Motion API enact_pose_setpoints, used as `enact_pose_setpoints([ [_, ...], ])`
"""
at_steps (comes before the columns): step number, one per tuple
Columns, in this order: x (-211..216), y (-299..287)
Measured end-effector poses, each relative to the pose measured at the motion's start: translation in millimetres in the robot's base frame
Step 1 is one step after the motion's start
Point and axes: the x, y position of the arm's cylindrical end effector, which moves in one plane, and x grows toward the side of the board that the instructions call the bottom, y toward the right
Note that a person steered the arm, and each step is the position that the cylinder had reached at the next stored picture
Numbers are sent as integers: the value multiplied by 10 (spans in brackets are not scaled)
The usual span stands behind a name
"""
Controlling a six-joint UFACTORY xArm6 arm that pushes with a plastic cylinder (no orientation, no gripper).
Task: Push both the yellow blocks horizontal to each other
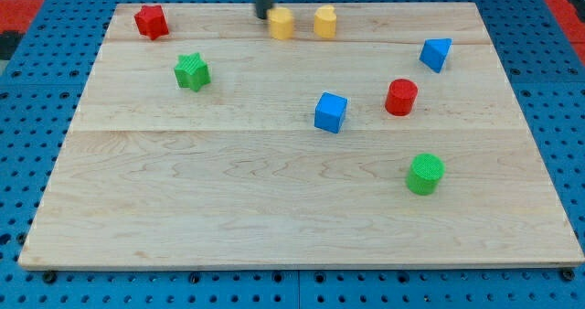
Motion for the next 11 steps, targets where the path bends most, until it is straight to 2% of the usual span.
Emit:
enact_pose_setpoints([
  [1, 21, -116],
  [2, -393, -263],
  [3, -417, 104],
  [4, -236, 638],
  [5, -136, 682],
  [6, 341, 578],
  [7, 553, 518],
  [11, 432, 465],
])
